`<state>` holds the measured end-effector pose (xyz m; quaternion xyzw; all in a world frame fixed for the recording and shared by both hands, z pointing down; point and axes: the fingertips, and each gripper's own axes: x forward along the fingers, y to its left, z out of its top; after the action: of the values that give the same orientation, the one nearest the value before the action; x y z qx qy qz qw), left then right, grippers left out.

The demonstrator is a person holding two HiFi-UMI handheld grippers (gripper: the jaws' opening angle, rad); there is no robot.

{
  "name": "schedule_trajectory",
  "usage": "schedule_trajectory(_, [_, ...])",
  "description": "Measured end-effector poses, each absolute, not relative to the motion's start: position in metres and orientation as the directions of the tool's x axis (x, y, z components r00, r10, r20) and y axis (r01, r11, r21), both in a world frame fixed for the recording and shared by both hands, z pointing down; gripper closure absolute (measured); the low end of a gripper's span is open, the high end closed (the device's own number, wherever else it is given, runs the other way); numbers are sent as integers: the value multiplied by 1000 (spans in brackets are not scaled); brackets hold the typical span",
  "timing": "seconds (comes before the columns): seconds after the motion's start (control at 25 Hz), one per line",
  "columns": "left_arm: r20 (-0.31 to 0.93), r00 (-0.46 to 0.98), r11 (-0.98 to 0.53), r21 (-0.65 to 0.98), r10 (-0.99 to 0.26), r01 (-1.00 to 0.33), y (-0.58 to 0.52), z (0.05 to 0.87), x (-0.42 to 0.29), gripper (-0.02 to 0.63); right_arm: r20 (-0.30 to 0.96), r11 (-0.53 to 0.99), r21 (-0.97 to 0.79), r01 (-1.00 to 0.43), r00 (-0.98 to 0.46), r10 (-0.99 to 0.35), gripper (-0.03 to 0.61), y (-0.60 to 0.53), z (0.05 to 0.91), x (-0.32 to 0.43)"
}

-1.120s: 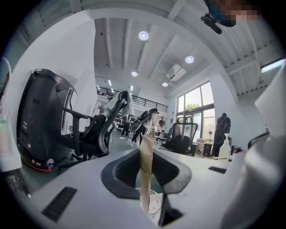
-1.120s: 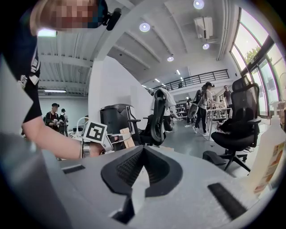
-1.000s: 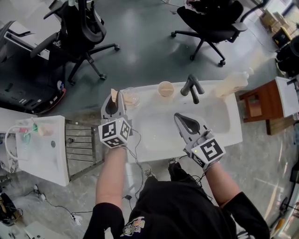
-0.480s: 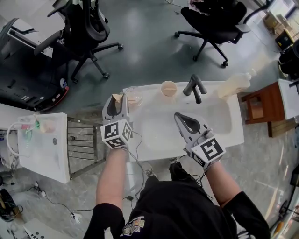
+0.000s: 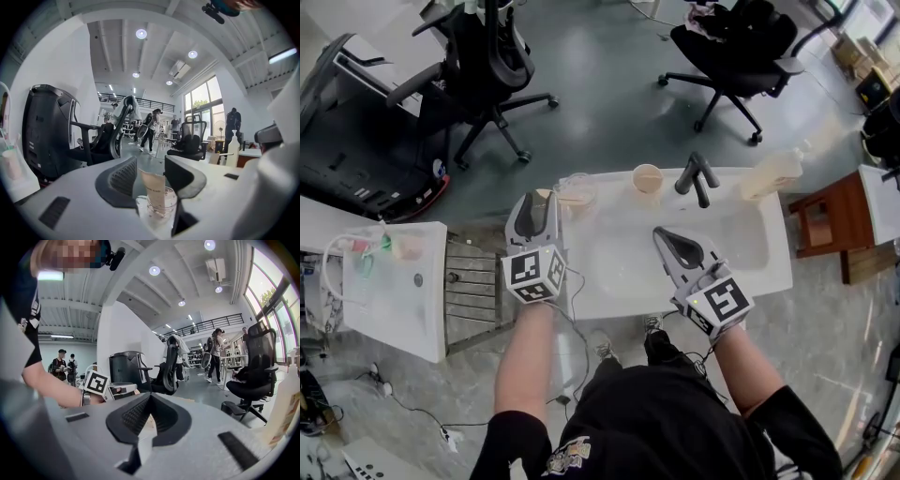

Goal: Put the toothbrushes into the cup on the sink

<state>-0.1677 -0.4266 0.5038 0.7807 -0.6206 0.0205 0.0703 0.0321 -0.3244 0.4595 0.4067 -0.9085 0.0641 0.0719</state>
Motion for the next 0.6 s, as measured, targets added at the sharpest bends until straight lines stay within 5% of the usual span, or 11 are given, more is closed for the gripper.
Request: schedule_trajectory(0.6, [-47, 302, -302, -7, -952, -953, -327, 406, -188, 465, 115, 649, -37, -760, -649, -752, 571, -279, 425, 2])
